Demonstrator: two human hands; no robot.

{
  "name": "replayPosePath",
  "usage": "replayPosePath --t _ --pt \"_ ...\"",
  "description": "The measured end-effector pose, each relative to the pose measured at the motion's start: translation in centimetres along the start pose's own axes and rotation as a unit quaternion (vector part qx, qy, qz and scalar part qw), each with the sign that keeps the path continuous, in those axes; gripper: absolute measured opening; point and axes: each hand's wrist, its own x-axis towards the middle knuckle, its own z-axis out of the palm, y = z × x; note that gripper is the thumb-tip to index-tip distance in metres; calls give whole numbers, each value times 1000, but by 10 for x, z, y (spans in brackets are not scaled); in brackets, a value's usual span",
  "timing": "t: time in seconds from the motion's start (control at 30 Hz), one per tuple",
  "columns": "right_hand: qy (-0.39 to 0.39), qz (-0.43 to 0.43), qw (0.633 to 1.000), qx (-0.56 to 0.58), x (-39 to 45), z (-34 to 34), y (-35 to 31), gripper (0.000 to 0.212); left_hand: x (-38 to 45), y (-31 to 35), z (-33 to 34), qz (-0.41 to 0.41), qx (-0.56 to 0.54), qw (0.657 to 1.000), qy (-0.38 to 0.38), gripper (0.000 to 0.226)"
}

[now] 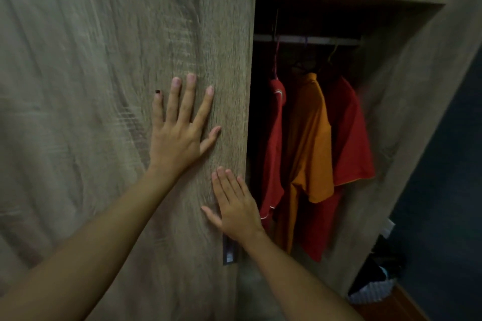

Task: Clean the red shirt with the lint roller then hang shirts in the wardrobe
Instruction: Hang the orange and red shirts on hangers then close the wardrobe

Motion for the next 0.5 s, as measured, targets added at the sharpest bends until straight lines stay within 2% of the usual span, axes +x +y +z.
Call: replayPosePath --t 0.4,0.5 --pt "12 12 1000 -22 -36 -23 115 98 42 118 9 9 -15 1000 0 71" --pt "17 15 1000 -21 -44 -27 144 94 54 146 10 15 -16 1000 -4 71"
